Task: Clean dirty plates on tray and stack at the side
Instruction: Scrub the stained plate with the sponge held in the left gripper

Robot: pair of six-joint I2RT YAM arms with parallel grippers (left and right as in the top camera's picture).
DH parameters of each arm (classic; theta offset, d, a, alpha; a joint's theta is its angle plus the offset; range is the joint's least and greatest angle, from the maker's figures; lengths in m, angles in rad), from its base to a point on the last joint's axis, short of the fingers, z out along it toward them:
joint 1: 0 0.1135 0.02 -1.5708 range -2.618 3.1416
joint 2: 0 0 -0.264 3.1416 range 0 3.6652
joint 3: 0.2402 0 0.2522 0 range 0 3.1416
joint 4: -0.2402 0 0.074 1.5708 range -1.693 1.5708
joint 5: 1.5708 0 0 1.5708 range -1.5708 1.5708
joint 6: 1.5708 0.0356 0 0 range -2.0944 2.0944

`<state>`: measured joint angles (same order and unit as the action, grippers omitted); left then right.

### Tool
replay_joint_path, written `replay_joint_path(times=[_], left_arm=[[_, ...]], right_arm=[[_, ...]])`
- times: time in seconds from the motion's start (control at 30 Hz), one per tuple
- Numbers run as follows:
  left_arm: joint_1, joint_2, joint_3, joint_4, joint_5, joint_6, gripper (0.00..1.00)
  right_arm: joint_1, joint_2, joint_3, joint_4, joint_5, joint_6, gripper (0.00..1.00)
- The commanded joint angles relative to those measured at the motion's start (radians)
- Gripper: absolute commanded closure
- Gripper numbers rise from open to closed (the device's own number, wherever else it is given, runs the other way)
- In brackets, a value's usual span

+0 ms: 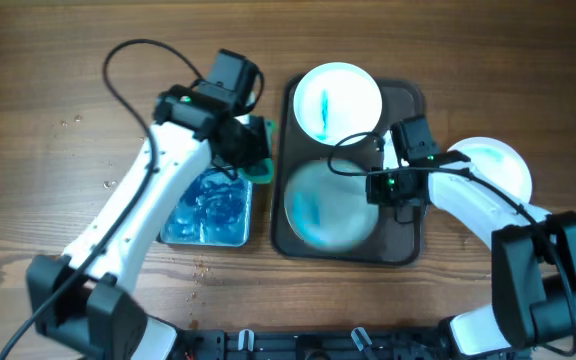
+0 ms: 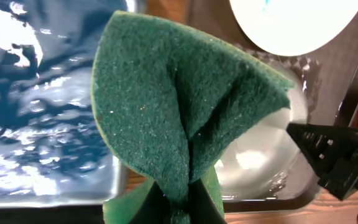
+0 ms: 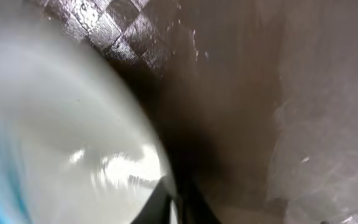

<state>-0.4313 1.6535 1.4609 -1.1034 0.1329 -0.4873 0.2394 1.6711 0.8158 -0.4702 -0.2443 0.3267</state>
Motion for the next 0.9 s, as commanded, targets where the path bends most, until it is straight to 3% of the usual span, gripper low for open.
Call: replay_joint_path(times=[0.0,0.3,0.6,0.8,0.87], left_arm=[[-0.068,0.082,0.011,0.050,0.061,-0.050,0.96],[-0.210,0.278,0.011,0.184,0.060,-0.105,0.96],[-0.239,0.473,0.011,0.285,0.042,-0.124,0.96],[-0.238,0.481,0.013,0.169,-0.392,-0.124,0.96],[-0.238,0.480,0.014,0.136,-0.475,-0.123,0.96]], right_arm=[[-0.002,0.040,-0.093,0.034,0.064,0.119,0.96],[-0.002,0.040,-0.094,0.032,0.064,0.094,0.96],[-0.002,0.040,-0.094,0.016,0.056,0.094,0.96],[-0.002,0.040,-0.094,0.014,0.040,0.094,0.96],[-0.002,0.040,-0.094,0.014,0.040,0.094,0.96]])
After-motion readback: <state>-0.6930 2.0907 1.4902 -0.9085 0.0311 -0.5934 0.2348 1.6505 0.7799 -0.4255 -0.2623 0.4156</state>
